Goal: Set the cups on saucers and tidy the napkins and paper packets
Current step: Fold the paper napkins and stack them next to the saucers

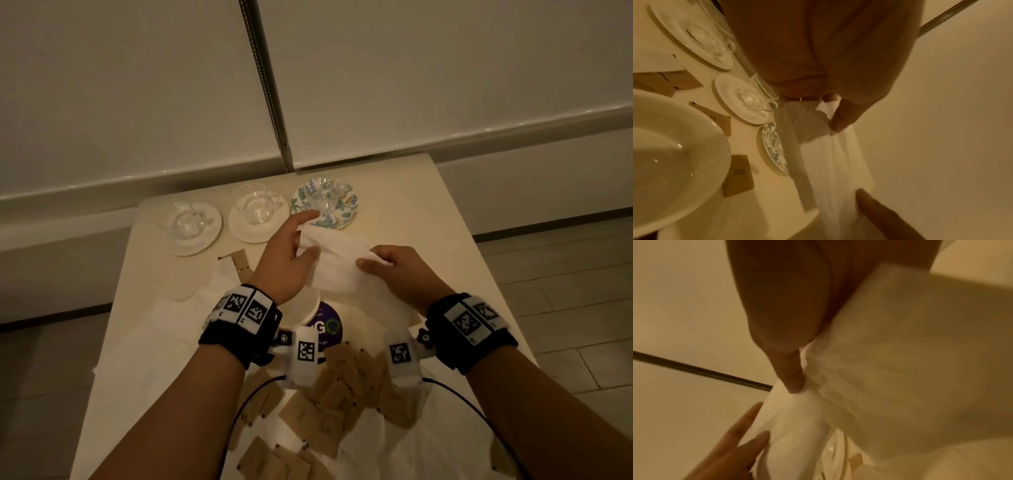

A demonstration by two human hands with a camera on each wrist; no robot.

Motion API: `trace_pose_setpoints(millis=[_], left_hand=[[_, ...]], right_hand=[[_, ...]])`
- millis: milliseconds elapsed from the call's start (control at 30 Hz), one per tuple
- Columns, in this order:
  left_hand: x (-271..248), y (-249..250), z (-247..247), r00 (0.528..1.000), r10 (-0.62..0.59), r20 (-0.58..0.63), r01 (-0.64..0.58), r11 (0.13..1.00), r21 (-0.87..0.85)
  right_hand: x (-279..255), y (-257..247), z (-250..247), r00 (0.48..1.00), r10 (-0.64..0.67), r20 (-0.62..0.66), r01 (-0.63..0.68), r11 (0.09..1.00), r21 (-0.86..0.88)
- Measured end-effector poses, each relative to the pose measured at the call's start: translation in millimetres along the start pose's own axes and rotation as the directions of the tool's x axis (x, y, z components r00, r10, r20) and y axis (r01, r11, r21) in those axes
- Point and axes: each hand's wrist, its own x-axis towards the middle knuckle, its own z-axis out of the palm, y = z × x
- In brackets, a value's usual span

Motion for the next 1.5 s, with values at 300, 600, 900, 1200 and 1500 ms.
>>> trace_pose_setpoints(millis=[300,600,900,1200,1500], left_hand=[[53.7,-13.6,8.7,0.995,-0.053,-0.087,0.056,0.998,0.035],[114.9,-3.7,-7.1,1.000,0.013,0.014,-0.017,0.948,0.317],[132.2,-6.0,38.8,0.992,0.052,0.113,-0.093,0.914,0.396],[155.2,-35.1,120.5,0.883,-0.267,0.386,-0.151,0.616,0.773],[155.3,-54.8,138.3,0.872,-0.341,0.350,-0.181,0.440,0.879]], right_hand=[[72.4,14.8,-60.0,0.984,0.103,-0.144,-0.101,0.995,0.022],[180.6,66.0,-81.4,0.924,0.272,-0.268,-0.342,0.902,-0.264],[206.5,62.3,-85.4,0.924,0.151,-0.352,-0.301,0.853,-0.426],[173.3,75.1,-99.4,0.957,-0.138,-0.256,-0.058,0.773,-0.631],[175.8,84.7,-77.6,0.998,-0.025,0.064,0.068,0.489,-0.870]])
